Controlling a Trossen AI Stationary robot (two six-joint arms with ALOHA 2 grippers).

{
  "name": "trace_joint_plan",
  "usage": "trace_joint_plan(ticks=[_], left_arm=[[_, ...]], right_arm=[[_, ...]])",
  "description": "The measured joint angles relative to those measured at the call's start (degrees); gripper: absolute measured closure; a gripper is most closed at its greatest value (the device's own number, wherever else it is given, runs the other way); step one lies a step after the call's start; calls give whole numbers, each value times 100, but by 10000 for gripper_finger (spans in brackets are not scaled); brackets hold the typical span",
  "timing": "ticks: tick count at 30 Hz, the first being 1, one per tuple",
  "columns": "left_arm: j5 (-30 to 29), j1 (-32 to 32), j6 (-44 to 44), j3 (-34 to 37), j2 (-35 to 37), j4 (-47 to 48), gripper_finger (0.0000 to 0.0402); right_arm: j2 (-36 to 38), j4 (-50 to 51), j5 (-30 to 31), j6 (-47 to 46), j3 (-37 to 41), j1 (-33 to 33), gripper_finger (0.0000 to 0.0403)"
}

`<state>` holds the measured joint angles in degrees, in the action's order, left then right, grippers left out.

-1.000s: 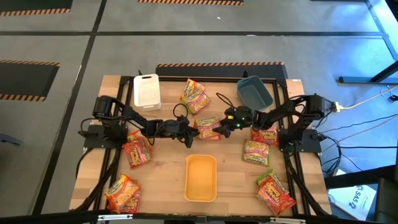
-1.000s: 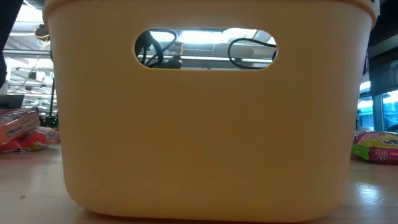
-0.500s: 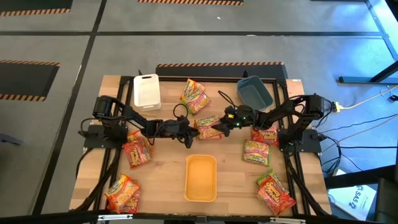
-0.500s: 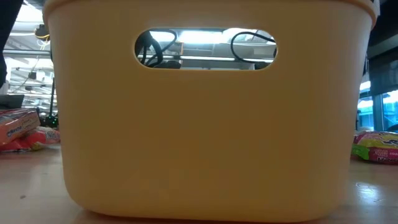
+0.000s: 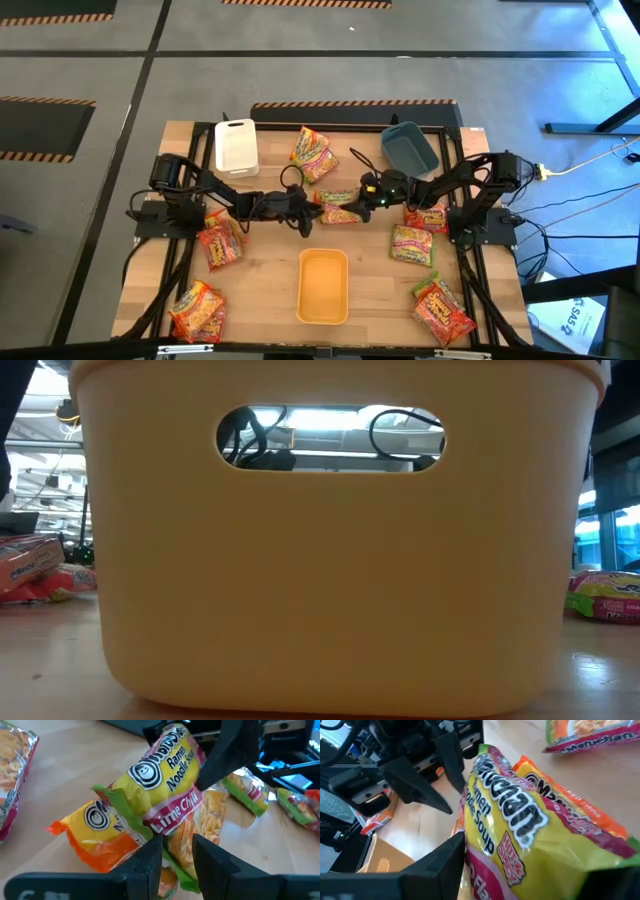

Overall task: Sort Maruchan noodles
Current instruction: Put the middle left green noodle pack into the white bin

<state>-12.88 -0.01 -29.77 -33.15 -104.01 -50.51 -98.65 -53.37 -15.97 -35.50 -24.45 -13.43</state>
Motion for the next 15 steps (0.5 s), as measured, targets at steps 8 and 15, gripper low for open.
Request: trace_joint_plan(ticks=[8,15], left_arm=[[-1,0,3,2,0,14,301],[51,-55,410,9,195,187,301]], right_arm=[[0,-2,-13,132,-2,-2,227],[145,32,-316,341,-4,-4,303]])
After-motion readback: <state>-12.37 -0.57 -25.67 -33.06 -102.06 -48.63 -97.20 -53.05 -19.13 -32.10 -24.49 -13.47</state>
